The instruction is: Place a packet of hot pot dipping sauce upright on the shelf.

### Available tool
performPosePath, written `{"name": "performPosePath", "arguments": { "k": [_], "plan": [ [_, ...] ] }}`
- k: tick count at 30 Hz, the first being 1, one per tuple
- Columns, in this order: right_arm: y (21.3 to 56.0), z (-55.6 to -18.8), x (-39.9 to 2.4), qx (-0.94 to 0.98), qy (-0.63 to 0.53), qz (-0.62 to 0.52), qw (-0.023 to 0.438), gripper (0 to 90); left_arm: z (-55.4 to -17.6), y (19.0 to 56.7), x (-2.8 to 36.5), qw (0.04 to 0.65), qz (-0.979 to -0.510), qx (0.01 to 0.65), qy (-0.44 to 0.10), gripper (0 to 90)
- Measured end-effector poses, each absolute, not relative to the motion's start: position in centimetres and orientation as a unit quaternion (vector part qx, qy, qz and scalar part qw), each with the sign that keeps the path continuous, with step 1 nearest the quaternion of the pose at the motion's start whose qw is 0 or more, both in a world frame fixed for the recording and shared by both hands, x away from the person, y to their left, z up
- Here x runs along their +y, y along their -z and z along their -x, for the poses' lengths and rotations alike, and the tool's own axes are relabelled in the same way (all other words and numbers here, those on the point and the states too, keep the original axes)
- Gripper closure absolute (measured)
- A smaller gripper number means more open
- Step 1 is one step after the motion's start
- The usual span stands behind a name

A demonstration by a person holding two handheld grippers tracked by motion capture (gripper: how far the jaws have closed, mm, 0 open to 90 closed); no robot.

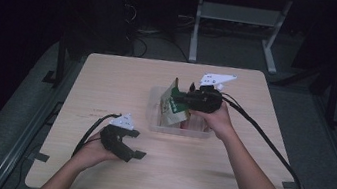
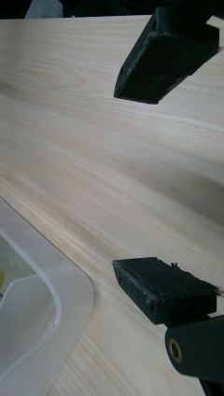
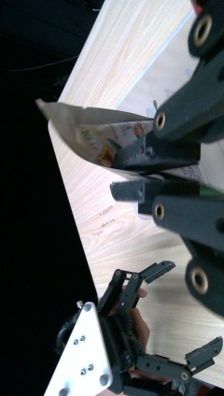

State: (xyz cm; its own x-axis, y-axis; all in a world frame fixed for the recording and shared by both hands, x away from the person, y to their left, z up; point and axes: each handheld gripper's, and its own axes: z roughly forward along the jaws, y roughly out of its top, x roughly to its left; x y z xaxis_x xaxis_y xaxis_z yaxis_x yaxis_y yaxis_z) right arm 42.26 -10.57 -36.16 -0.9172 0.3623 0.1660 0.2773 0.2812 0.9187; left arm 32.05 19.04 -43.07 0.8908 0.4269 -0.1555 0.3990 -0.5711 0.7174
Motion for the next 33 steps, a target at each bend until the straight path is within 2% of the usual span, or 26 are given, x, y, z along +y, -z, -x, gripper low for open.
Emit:
{"name": "performPosePath", "arguments": {
  "k": [4,14,18,22,25,26,27,31,32,33],
  "plan": [
    [35.4,-42.0,-11.3,0.793,-0.573,-0.201,0.047,77.2,-32.1,43.1,19.0,0.399,-0.887,0.234,-0.017,14.3],
    [34.0,-41.2,-12.6,0.795,-0.573,-0.191,0.053,76.6,-32.2,43.1,19.0,0.396,-0.888,0.231,-0.019,14.3],
    [33.8,-40.3,-13.1,0.8,-0.573,-0.171,0.047,88.9,-32.1,43.1,19.1,0.397,-0.888,0.231,-0.019,14.3],
    [34.2,-39.4,-13.0,0.81,-0.563,-0.159,0.039,89.5,-32.1,43.1,19.1,0.397,-0.888,0.232,-0.02,14.3],
    [34.5,-38.7,-13.0,0.818,-0.553,-0.157,0.037,81.6,-32.1,43.0,19.2,0.396,-0.888,0.233,-0.021,14.3],
    [34.5,-38.7,-13.0,0.818,-0.553,-0.157,0.037,81.6,-32.1,43.0,19.2,0.396,-0.888,0.233,-0.021,14.3],
    [34.6,-38.2,-13.0,0.826,-0.54,-0.158,0.042,75.8,-32.1,42.9,19.2,0.394,-0.889,0.233,-0.022,14.3],
    [35.1,-37.5,-13.3,0.836,-0.521,-0.169,0.042,65.2,-32.0,42.8,19.2,0.392,-0.89,0.234,-0.021,14.4],
    [35.1,-37.5,-13.3,0.836,-0.521,-0.169,0.042,65.2,-32.0,42.8,19.1,0.392,-0.89,0.234,-0.022,14.4],
    [35.4,-37.2,-13.6,0.839,-0.512,-0.176,0.044,60.9,-32.0,42.7,19.0,0.391,-0.89,0.234,-0.021,14.4]
  ]
}}
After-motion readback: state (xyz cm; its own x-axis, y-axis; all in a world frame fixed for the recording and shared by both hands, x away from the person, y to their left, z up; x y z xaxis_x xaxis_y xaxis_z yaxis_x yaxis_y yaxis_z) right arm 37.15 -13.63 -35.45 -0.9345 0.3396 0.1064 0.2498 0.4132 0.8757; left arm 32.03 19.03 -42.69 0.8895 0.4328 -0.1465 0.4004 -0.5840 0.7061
